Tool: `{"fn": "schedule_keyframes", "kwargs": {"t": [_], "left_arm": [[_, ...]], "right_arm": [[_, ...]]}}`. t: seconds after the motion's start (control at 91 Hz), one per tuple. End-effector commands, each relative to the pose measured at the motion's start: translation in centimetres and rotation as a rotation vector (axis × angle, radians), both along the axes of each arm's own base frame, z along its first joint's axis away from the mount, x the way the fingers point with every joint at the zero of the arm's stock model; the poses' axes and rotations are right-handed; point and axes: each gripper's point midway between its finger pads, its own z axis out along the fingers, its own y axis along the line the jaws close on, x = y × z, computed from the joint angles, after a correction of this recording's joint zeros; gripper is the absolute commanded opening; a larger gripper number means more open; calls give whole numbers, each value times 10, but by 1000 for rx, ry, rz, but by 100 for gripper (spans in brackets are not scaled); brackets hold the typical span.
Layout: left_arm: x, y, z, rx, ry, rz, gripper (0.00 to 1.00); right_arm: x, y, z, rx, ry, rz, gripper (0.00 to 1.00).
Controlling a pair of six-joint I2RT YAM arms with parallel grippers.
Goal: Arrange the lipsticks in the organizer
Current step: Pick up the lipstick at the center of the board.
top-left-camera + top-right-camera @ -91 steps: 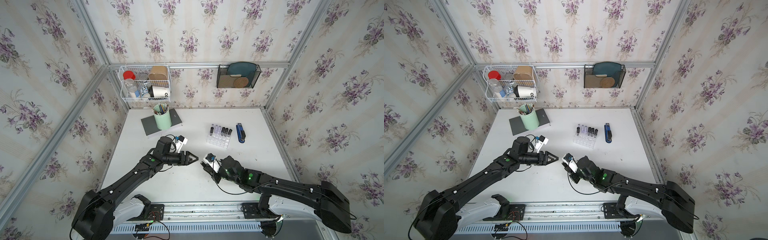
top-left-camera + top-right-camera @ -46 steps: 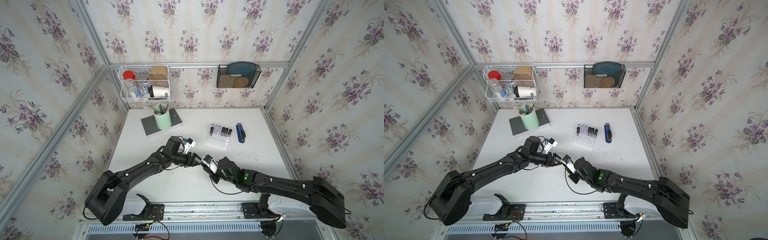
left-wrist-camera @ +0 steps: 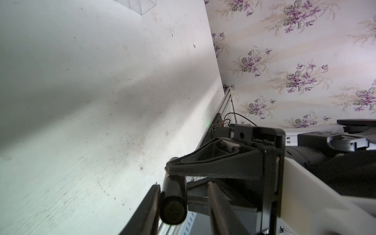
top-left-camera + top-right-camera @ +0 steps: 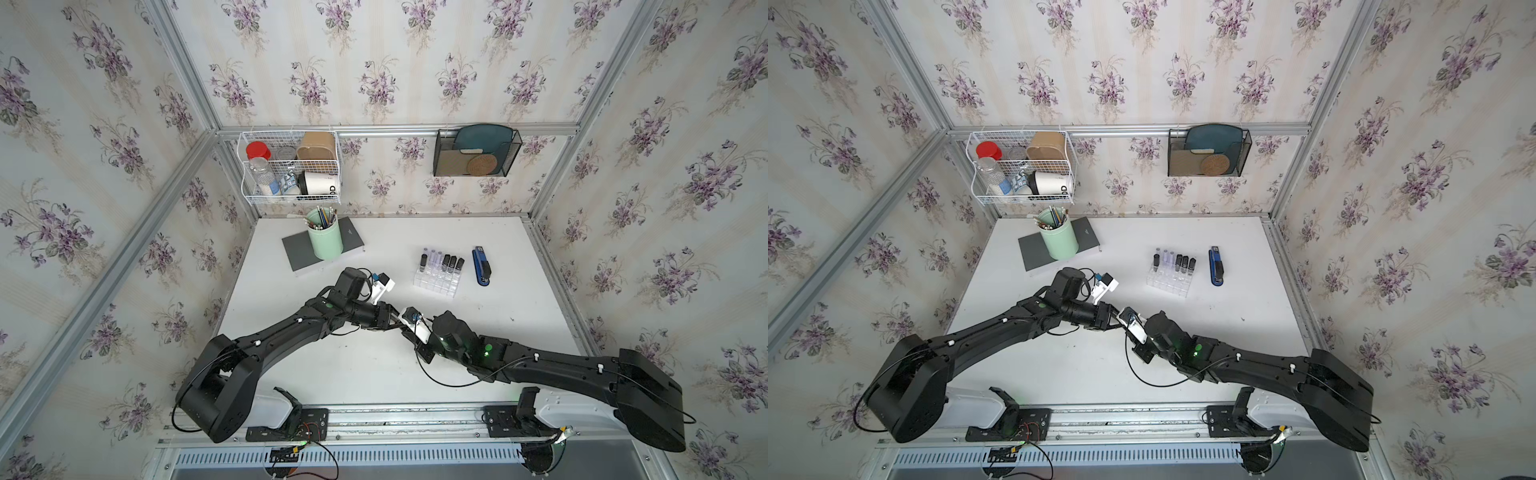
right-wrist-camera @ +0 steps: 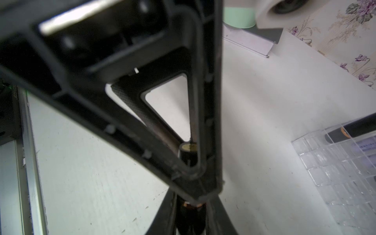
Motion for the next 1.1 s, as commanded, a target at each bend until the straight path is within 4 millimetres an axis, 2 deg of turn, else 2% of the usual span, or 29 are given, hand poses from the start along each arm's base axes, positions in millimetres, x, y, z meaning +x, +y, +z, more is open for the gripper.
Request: {"fn": "schedule_keyframes", "kwargs": {"t": [0.0, 0.143, 0.187, 0.231, 0.297, 0.407, 0.538, 0.703, 0.857, 0.967, 1.088], "left_arm": [[-4, 1, -1, 12, -23, -40, 32], [-2, 1, 2, 30, -39, -50, 21], [0, 2, 4, 33, -49, -51, 17], [4, 4, 6, 28, -58, -42, 14], [18, 13, 13, -4, -57, 14, 10], [53, 31, 33, -119, -51, 152, 7], [80, 33, 60, -242, -170, 237, 7], [106, 38, 90, -429, -400, 369, 6], [112, 33, 94, -508, -504, 406, 3], [105, 21, 88, -477, -584, 376, 2], [98, 12, 81, -446, -644, 341, 0]], "right_arm": [[4, 5, 8, 22, -21, -2, 20], [8, 6, 11, 31, -26, -21, 23], [9, 5, 12, 35, -25, -35, 29], [13, 2, 15, 48, -16, -67, 40], [19, -7, 23, 112, 40, -125, 52], [38, -32, 51, 367, 234, -231, 57], [56, -47, 86, 671, 437, -361, 61], [77, -37, 75, 858, 864, -558, 55], [85, -40, 79, 1143, 1079, -628, 56], [90, -31, 85, 1219, 1185, -620, 57], [93, -29, 80, 1276, 1266, -646, 55]]}}
